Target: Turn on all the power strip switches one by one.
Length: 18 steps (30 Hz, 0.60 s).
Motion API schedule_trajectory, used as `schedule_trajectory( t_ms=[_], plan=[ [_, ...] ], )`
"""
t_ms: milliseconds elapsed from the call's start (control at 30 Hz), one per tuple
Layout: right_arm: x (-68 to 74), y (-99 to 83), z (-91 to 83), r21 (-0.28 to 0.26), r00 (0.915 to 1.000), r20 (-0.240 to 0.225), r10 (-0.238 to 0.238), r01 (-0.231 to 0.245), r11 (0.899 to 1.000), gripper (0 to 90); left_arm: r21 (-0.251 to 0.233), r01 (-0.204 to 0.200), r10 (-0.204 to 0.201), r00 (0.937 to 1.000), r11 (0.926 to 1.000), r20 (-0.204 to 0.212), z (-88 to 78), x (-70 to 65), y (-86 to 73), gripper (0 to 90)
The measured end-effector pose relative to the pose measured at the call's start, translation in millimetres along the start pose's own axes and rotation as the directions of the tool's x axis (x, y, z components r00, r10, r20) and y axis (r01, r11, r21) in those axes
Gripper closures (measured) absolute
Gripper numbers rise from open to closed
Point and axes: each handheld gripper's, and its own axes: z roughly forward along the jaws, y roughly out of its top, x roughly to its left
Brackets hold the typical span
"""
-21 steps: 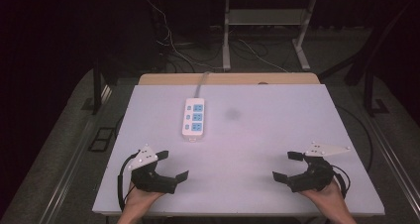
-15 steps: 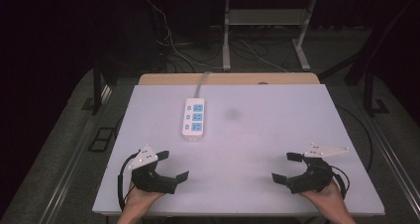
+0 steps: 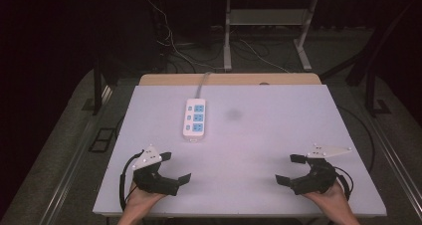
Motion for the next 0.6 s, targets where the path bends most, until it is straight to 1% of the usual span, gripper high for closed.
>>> schedule_trajectory(
  t_ms=[100, 300, 367, 600],
  plan=[
    [-0.5, -1.4, -1.1, 0.002, 1.0, 0.002, -0.002, 0.002, 1.0, 0.6, 0.01, 0.002, -0.002, 1.0, 0.9999, -0.001, 0.1, 0.0, 1.6, 0.0],
    [-2.2, -2.5, -3.3, -0.001, 1.0, 0.001, 0.004, -0.004, 1.0, 0.6, 0.047, 0.005, -0.005, 1.0, 0.9989, -0.001, 1.7, -1.7, 3.6, 0.0],
    [-2.4, -2.6, -3.9, 0.001, 1.0, 0.002, 0.007, -0.007, 1.0, 0.6, 0.063, -0.004, 0.004, 1.0, 0.998, -0.003, 3.3, -2.7, 3.2, 0.0],
    [-3.4, -2.8, -4.5, 0.002, 1.0, 0.005, 0.005, -0.005, 1.0, 0.6, 0.102, -0.011, 0.01, 0.9998, 0.9947, 0.016, 7.9, -4.8, 8.2, 0.0]
  ],
)
